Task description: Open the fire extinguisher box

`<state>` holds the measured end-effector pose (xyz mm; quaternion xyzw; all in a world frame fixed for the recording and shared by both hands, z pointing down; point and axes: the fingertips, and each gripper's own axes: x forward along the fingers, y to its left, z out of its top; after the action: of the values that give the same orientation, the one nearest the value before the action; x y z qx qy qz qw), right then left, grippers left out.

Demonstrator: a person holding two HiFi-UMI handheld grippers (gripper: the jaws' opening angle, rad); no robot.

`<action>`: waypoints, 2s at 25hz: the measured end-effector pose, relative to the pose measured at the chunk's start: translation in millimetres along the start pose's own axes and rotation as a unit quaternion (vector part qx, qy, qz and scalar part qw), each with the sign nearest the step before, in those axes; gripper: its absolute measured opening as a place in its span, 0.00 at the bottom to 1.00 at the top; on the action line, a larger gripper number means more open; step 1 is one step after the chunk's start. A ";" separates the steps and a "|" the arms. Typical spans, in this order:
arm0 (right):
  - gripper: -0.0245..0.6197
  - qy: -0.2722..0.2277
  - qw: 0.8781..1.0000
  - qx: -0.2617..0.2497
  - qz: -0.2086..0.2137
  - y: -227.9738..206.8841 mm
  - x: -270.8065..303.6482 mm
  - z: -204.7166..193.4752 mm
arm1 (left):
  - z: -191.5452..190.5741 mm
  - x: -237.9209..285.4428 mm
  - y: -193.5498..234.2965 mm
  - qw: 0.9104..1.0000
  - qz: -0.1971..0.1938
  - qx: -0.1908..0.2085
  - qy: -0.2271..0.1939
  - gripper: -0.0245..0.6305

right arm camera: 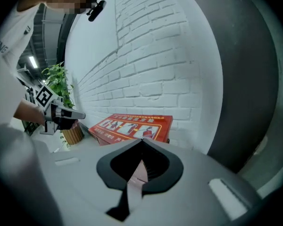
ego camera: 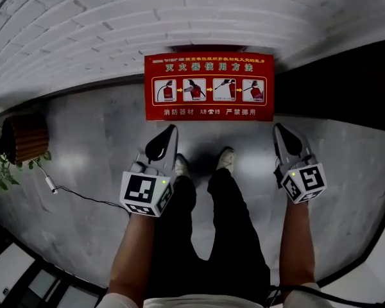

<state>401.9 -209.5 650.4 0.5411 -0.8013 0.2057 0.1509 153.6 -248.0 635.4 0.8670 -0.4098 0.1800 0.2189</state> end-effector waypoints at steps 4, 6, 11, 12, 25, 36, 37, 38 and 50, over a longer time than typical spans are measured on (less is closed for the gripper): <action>0.19 0.019 1.000 0.013 -0.006 -8.1 7.3 -33.5 | -23.4 0.4 2.6 1.000 -0.007 0.004 0.011 0.04; 0.26 0.031 0.999 0.014 -0.013 -11.0 10.5 -45.4 | -29.7 2.1 -1.1 1.000 -0.013 0.003 0.016 0.04; 0.30 0.037 0.999 0.012 -0.018 -17.4 22.0 -52.8 | -33.7 14.2 -9.0 0.999 -0.024 -0.006 0.020 0.04; 0.30 0.034 0.999 0.011 -0.016 -19.2 24.1 -50.5 | -33.0 16.8 -9.9 0.999 -0.025 -0.005 0.019 0.04; 0.24 0.024 1.000 -0.007 0.002 -14.3 28.4 -40.9 | -29.7 20.1 1.8 1.000 -0.015 -0.004 0.011 0.04; 0.23 -0.061 0.998 0.011 -0.024 -2.2 -2.1 31.3 | 1.5 6.3 -7.4 1.000 -0.022 0.008 -0.020 0.04; 0.23 -0.071 0.997 0.014 -0.030 -2.5 -3.4 42.3 | 3.8 4.3 -7.9 0.999 -0.022 0.009 -0.021 0.05; 0.23 -0.082 0.996 0.019 -0.034 -4.5 -2.4 54.7 | 5.3 3.4 -7.0 0.999 -0.023 0.015 -0.020 0.05; 0.23 -0.148 0.988 0.020 -0.029 -52.5 63.0 162.3 | 9.6 3.5 16.0 0.999 0.000 -0.003 -0.034 0.05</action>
<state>424.4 -357.5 547.2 0.5918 -0.7943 0.1348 0.0263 144.4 -264.4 632.8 0.8721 -0.4171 0.1494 0.2078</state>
